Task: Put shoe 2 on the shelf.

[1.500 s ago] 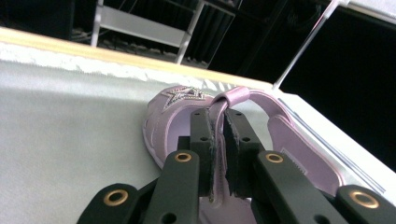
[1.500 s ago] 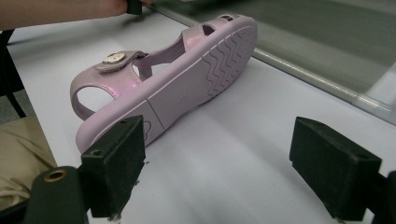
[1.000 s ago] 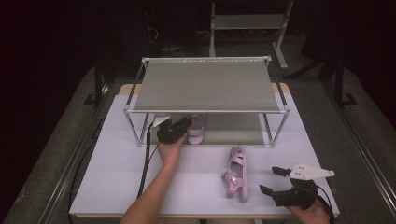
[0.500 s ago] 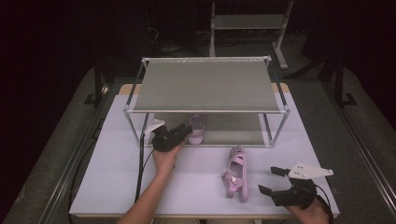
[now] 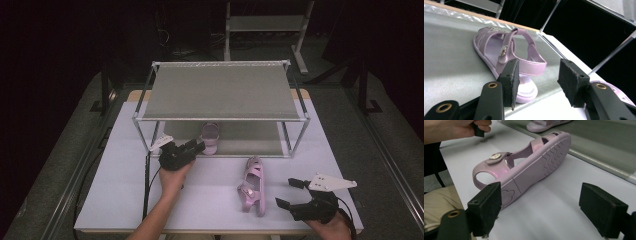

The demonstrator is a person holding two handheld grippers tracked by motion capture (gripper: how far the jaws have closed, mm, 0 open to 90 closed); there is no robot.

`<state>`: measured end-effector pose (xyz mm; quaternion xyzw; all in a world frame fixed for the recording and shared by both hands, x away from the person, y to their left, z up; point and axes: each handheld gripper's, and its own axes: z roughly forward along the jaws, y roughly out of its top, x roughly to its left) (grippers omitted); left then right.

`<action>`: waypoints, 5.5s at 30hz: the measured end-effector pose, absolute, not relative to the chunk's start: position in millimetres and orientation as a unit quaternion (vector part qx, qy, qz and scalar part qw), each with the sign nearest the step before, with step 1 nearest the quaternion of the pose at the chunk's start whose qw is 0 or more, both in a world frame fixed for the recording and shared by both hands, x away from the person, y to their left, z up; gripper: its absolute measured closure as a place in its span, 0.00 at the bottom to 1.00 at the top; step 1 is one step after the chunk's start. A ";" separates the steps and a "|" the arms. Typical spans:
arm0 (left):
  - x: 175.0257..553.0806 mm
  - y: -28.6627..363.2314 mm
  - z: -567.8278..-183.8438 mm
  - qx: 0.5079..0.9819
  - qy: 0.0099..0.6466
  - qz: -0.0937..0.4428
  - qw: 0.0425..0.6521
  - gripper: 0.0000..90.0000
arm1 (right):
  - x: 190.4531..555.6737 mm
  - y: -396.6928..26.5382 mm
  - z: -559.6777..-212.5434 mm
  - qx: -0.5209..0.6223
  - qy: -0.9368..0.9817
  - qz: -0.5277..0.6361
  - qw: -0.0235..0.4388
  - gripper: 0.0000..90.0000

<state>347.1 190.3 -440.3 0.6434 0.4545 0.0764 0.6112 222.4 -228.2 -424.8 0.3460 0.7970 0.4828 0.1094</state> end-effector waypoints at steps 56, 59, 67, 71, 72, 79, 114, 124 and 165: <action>270.1 238.2 -430.5 0.680 0.393 0.049 0.618 0.43 | 218.6 -204.8 -412.4 0.310 0.816 0.476 0.104 0.79; 269.8 238.5 -429.4 0.681 0.390 0.053 0.617 0.43 | 218.9 -209.9 -413.2 0.318 0.815 0.473 0.103 0.77; 270.4 239.1 -430.3 0.681 0.393 0.054 0.616 0.43 | 219.2 -222.7 -419.2 0.339 0.811 0.467 0.097 0.77; 270.2 238.8 -430.2 0.680 0.393 0.054 0.616 0.43 | 218.7 -227.5 -421.5 0.349 0.814 0.454 0.100 0.75; 270.0 238.7 -430.4 0.680 0.394 0.054 0.616 0.43 | 218.9 -228.4 -421.7 0.349 0.813 0.454 0.103 0.75; 269.8 238.6 -429.3 0.681 0.391 0.057 0.617 0.43 | 219.6 -236.6 -421.5 0.379 0.800 0.455 0.097 0.63; 268.6 236.8 -428.2 0.683 0.386 0.067 0.616 0.43 | 218.7 -215.6 -423.1 0.409 0.785 0.460 0.070 0.50; 268.4 236.5 -428.7 0.684 0.385 0.070 0.615 0.43 | 218.6 -210.1 -424.0 0.428 0.788 0.435 0.075 0.63; 267.5 241.7 -427.1 0.679 0.388 0.069 0.619 0.41 | 215.4 -227.9 -428.0 0.484 0.729 0.483 0.033 0.90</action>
